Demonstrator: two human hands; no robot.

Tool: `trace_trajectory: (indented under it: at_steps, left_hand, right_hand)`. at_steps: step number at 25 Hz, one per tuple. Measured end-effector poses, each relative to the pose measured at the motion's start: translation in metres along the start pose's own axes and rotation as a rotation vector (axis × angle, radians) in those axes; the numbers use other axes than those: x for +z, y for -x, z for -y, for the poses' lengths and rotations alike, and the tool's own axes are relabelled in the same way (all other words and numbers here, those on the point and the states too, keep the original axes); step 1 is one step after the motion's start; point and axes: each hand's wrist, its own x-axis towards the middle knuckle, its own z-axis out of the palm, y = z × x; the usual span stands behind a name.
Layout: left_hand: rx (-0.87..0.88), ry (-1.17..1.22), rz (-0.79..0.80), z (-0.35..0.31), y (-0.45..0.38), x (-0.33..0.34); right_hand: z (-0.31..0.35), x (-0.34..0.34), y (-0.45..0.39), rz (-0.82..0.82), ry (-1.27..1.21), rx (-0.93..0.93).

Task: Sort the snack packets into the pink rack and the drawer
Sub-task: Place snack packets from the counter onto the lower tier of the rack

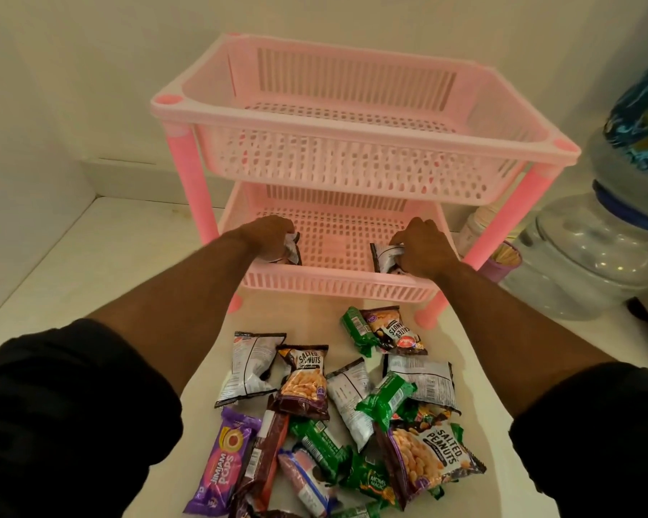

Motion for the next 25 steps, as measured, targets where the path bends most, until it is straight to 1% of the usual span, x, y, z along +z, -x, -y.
trace_trajectory:
  at_steps: [3, 6, 7, 9, 11, 13, 14, 16, 18, 20, 23, 25]
  left_hand:
    - [-0.009, -0.047, 0.003, -0.002, 0.001, -0.003]
    - [-0.057, -0.099, 0.049, -0.007, 0.003, -0.01]
    - [-0.083, -0.088, 0.039, -0.008, 0.002, -0.012]
    - [-0.121, -0.064, -0.042, -0.01, 0.001, -0.012]
    - [-0.157, -0.097, -0.139, -0.012, -0.003, -0.01]
    - [-0.221, -0.062, -0.189, -0.016, -0.003, -0.006]
    - [-0.247, -0.039, -0.171, -0.017, -0.003, -0.004]
    - [-0.253, -0.038, -0.053, -0.019, -0.002, 0.002]
    - [-0.202, -0.086, 0.084, -0.021, -0.001, 0.007]
    - [-0.155, -0.142, 0.177, -0.024, 0.0, 0.009]
    - [-0.13, -0.216, 0.245, -0.025, 0.0, 0.007]
    - [-0.126, -0.24, 0.256, -0.026, -0.002, 0.008]
  right_hand:
    - [-0.001, -0.001, -0.004, 0.057, -0.067, 0.02]
    - [-0.004, -0.007, -0.008, 0.2, -0.097, -0.011]
    - [-0.005, -0.009, -0.009, 0.249, -0.121, -0.009]
    - [-0.002, -0.014, -0.014, 0.314, -0.207, 0.06]
    - [0.001, -0.015, -0.018, 0.277, -0.241, 0.133]
    - [0.003, -0.014, -0.02, 0.195, -0.169, 0.095]
    - [0.003, -0.011, -0.02, 0.185, -0.15, 0.064]
    - [0.004, -0.003, -0.017, 0.243, -0.164, 0.024]
    - [0.007, 0.003, -0.013, 0.33, -0.156, 0.009]
    - [0.005, 0.006, -0.014, 0.376, -0.187, 0.008]
    - [0.002, 0.007, -0.018, 0.421, -0.158, -0.022]
    - [0.001, 0.008, -0.019, 0.442, -0.129, -0.027]
